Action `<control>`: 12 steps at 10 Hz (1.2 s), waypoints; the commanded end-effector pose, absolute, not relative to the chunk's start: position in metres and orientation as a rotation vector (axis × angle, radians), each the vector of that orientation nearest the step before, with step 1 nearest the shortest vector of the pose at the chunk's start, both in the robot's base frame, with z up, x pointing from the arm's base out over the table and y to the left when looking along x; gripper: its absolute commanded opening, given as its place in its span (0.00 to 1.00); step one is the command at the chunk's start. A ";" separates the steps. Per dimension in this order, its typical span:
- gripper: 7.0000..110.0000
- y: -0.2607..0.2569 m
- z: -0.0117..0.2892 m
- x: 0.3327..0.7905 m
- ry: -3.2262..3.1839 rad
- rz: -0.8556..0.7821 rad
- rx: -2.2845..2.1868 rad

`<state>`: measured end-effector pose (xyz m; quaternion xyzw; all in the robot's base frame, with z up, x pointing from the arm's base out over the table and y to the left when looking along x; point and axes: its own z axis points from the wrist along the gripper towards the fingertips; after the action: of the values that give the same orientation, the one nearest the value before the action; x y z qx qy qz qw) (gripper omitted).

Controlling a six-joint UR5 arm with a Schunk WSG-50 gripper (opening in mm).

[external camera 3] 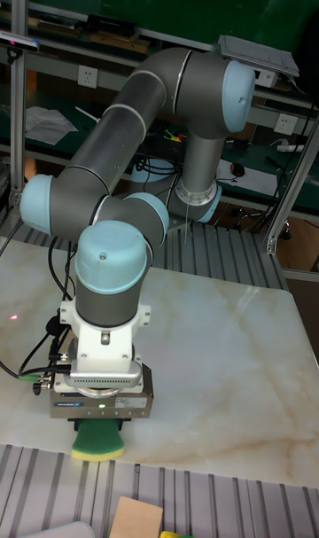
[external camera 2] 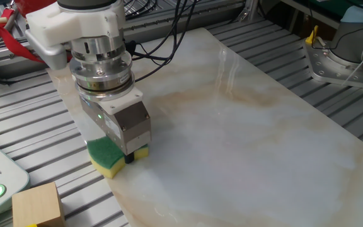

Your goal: Clean the tabletop with a sponge

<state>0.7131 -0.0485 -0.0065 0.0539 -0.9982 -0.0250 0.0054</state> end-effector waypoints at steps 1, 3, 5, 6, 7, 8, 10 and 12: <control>0.00 -0.050 -0.005 0.723 -3.161 -0.073 0.236; 0.00 -0.051 -0.005 0.727 -3.173 -0.064 0.269; 0.00 -0.061 -0.005 0.729 -3.173 0.003 0.341; 0.00 -0.059 -0.005 0.731 -3.179 -0.008 0.356; 0.00 -0.059 -0.005 0.732 -3.183 -0.009 0.369; 0.00 -0.059 -0.005 0.733 -3.184 -0.009 0.374; 0.00 -0.059 -0.005 0.733 -3.188 -0.007 0.343; 0.00 -0.058 -0.004 0.734 -3.192 -0.012 0.336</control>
<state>0.7315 -0.0594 -0.0057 0.1096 -0.9935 0.0012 -0.0297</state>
